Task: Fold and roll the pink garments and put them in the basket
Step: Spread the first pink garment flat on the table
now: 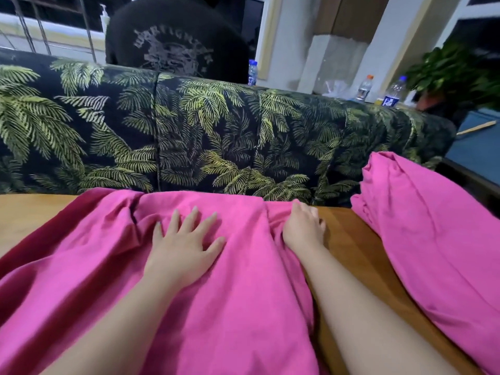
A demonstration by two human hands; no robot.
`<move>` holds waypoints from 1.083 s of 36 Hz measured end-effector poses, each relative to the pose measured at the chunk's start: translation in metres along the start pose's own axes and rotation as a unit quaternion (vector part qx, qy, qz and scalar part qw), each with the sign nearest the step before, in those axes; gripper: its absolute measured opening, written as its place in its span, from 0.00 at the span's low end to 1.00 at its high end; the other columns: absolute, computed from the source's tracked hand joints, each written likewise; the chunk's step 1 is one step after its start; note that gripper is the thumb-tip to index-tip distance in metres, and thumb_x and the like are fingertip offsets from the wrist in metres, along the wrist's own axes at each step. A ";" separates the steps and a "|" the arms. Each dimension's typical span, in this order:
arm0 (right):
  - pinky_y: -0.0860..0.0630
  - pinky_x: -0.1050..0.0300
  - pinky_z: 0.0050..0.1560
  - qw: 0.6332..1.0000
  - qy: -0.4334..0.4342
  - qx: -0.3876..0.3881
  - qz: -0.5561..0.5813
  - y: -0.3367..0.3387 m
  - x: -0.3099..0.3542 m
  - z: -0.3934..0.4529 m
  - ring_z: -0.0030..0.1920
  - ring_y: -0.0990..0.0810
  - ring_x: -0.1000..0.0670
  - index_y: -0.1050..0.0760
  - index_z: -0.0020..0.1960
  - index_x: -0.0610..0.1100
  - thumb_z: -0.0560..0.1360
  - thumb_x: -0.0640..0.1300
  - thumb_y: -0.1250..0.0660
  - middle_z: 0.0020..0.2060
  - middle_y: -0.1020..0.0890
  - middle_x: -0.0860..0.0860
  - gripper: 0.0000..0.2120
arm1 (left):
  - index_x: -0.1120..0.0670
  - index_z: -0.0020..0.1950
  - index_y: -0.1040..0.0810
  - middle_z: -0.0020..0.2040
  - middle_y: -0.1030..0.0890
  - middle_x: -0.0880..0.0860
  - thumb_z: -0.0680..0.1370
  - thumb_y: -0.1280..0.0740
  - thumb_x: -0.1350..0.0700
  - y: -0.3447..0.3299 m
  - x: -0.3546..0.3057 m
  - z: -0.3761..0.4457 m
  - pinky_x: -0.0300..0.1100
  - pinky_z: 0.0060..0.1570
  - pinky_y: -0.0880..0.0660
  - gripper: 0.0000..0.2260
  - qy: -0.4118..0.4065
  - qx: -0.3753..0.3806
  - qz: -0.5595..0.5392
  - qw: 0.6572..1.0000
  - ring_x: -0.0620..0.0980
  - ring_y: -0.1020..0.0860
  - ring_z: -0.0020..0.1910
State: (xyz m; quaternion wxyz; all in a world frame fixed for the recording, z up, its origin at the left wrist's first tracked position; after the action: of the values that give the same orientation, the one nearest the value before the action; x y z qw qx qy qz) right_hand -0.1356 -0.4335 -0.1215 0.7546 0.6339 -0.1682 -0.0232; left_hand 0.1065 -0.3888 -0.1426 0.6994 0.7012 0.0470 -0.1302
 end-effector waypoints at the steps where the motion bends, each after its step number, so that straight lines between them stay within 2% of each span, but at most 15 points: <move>1: 0.46 0.41 0.73 1.000 -0.026 -0.007 -0.005 0.003 -0.013 0.003 0.72 0.41 0.45 0.44 0.76 0.44 0.79 0.40 0.46 0.73 0.36 0.49 0.26 | 0.34 0.76 0.53 0.79 0.53 0.46 0.77 0.54 0.32 0.000 0.000 0.000 0.59 0.74 0.56 0.27 0.001 -0.003 -0.001 1.000 0.54 0.56 0.78; 5: 0.41 0.44 0.70 0.992 -0.069 -0.107 -0.009 0.025 -0.040 0.004 0.69 0.40 0.44 0.37 0.73 0.46 0.77 0.40 0.42 0.70 0.37 0.48 0.24 | 0.33 0.76 0.52 0.79 0.52 0.46 0.72 0.59 0.27 -0.002 -0.001 0.000 0.60 0.73 0.56 0.32 -0.002 0.003 0.014 1.000 0.55 0.56 0.78; 7: 0.38 0.45 0.67 0.985 -0.025 -0.169 -0.016 0.035 -0.034 0.003 0.68 0.39 0.43 0.36 0.73 0.47 0.75 0.37 0.40 0.71 0.38 0.47 0.26 | 0.32 0.75 0.50 0.79 0.51 0.46 0.67 0.64 0.27 -0.002 -0.002 -0.001 0.60 0.73 0.56 0.36 -0.003 0.004 0.018 1.000 0.55 0.56 0.78; 8: 0.38 0.45 0.67 0.986 0.011 -0.166 -0.026 0.034 -0.029 0.005 0.68 0.40 0.43 0.36 0.73 0.49 0.74 0.36 0.40 0.71 0.38 0.46 0.27 | 0.32 0.75 0.49 0.79 0.51 0.46 0.68 0.64 0.27 -0.002 -0.001 -0.001 0.60 0.73 0.56 0.36 -0.002 0.003 0.018 1.000 0.55 0.57 0.78; 10: 0.42 0.45 0.70 0.993 0.062 -0.097 -0.034 0.021 -0.023 0.014 0.70 0.41 0.45 0.33 0.72 0.52 0.76 0.38 0.42 0.72 0.38 0.48 0.25 | 0.32 0.75 0.48 0.79 0.51 0.46 0.70 0.61 0.27 0.000 -0.001 -0.001 0.60 0.73 0.56 0.33 -0.003 0.001 0.018 1.000 0.55 0.57 0.78; 12: 0.47 0.45 0.74 0.996 0.077 -0.007 -0.044 0.005 -0.024 0.020 0.72 0.41 0.47 0.34 0.72 0.52 0.79 0.42 0.46 0.73 0.36 0.51 0.22 | 0.32 0.75 0.48 0.79 0.50 0.46 0.67 0.64 0.27 0.000 -0.002 -0.002 0.60 0.73 0.56 0.37 -0.005 0.002 0.021 1.000 0.55 0.56 0.78; 14: 0.50 0.42 0.75 0.995 0.072 0.035 -0.056 -0.001 -0.030 0.024 0.73 0.40 0.47 0.38 0.75 0.47 0.81 0.46 0.49 0.74 0.36 0.51 0.22 | 0.32 0.75 0.49 0.79 0.50 0.46 0.63 0.68 0.28 0.000 -0.003 -0.002 0.59 0.73 0.56 0.40 -0.006 0.004 0.023 1.000 0.55 0.56 0.78; 18: 0.50 0.40 0.74 0.995 0.008 0.063 -0.075 0.000 -0.051 0.031 0.74 0.42 0.45 0.42 0.76 0.41 0.80 0.52 0.51 0.75 0.39 0.47 0.27 | 0.32 0.75 0.49 0.79 0.50 0.46 0.62 0.68 0.27 -0.001 -0.003 -0.002 0.60 0.73 0.56 0.41 -0.009 0.002 0.023 1.000 0.54 0.56 0.78; 23: 0.46 0.42 0.73 0.988 -0.088 0.040 -0.122 0.013 -0.076 0.040 0.71 0.39 0.43 0.36 0.72 0.36 0.79 0.52 0.51 0.69 0.33 0.43 0.28 | 0.32 0.75 0.48 0.79 0.50 0.46 0.62 0.68 0.28 -0.002 -0.002 -0.001 0.60 0.73 0.56 0.41 -0.010 0.000 0.025 1.000 0.55 0.56 0.78; 25: 0.44 0.45 0.73 0.992 -0.063 -0.009 -0.107 0.021 -0.066 0.039 0.70 0.39 0.44 0.36 0.71 0.35 0.80 0.49 0.49 0.67 0.33 0.43 0.25 | 0.33 0.75 0.49 0.79 0.50 0.46 0.62 0.68 0.28 -0.002 -0.003 0.000 0.60 0.73 0.55 0.41 -0.011 0.001 0.029 1.000 0.55 0.56 0.78; 27: 0.43 0.47 0.73 0.995 0.035 -0.054 -0.076 0.025 -0.040 0.031 0.70 0.38 0.44 0.35 0.70 0.37 0.81 0.49 0.48 0.68 0.32 0.44 0.22 | 0.33 0.75 0.49 0.79 0.50 0.46 0.62 0.69 0.28 -0.003 -0.003 0.000 0.60 0.73 0.55 0.41 -0.012 0.004 0.033 0.999 0.55 0.56 0.78; 29: 0.48 0.48 0.75 0.994 0.100 -0.011 -0.040 0.015 -0.018 0.015 0.75 0.43 0.46 0.38 0.74 0.42 0.82 0.54 0.51 0.74 0.37 0.45 0.25 | 0.33 0.75 0.50 0.79 0.51 0.46 0.62 0.69 0.28 -0.003 -0.003 0.001 0.60 0.73 0.56 0.42 -0.011 0.005 0.036 0.999 0.55 0.56 0.78; 32: 0.57 0.49 0.76 0.990 0.091 0.107 -0.026 -0.014 -0.020 -0.011 0.78 0.53 0.48 0.51 0.79 0.44 0.81 0.60 0.55 0.78 0.50 0.48 0.32 | 0.33 0.75 0.50 0.79 0.51 0.46 0.61 0.69 0.28 -0.004 -0.002 0.001 0.60 0.73 0.56 0.42 -0.012 0.010 0.040 0.999 0.55 0.57 0.78; 35: 0.58 0.50 0.75 0.988 0.088 0.106 -0.067 -0.014 -0.044 -0.021 0.78 0.54 0.49 0.55 0.79 0.43 0.81 0.62 0.55 0.78 0.53 0.48 0.34 | 0.32 0.75 0.53 0.79 0.53 0.46 0.61 0.69 0.27 -0.006 -0.001 0.001 0.60 0.73 0.57 0.41 -0.017 0.017 0.040 0.999 0.55 0.58 0.78; 39: 0.58 0.51 0.76 0.987 0.025 0.128 -0.090 -0.001 -0.078 -0.024 0.78 0.55 0.48 0.58 0.79 0.40 0.81 0.62 0.56 0.78 0.54 0.45 0.35 | 0.33 0.75 0.56 0.79 0.57 0.46 0.61 0.69 0.27 -0.006 -0.001 -0.003 0.60 0.73 0.57 0.42 -0.027 0.026 0.035 0.999 0.55 0.60 0.78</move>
State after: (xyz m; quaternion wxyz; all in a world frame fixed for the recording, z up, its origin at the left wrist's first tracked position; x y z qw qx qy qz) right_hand -0.2024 -0.3915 -0.1434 0.6661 0.7380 -0.0933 -0.0540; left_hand 0.1049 -0.3853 -0.1480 0.6857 0.7169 -0.0002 -0.1261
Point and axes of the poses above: each hand's wrist, its own z-axis towards the middle knuckle, its own y-axis out of the back of the hand, x = y × z, the point moved 9 cm from there along z, towards the middle knuckle
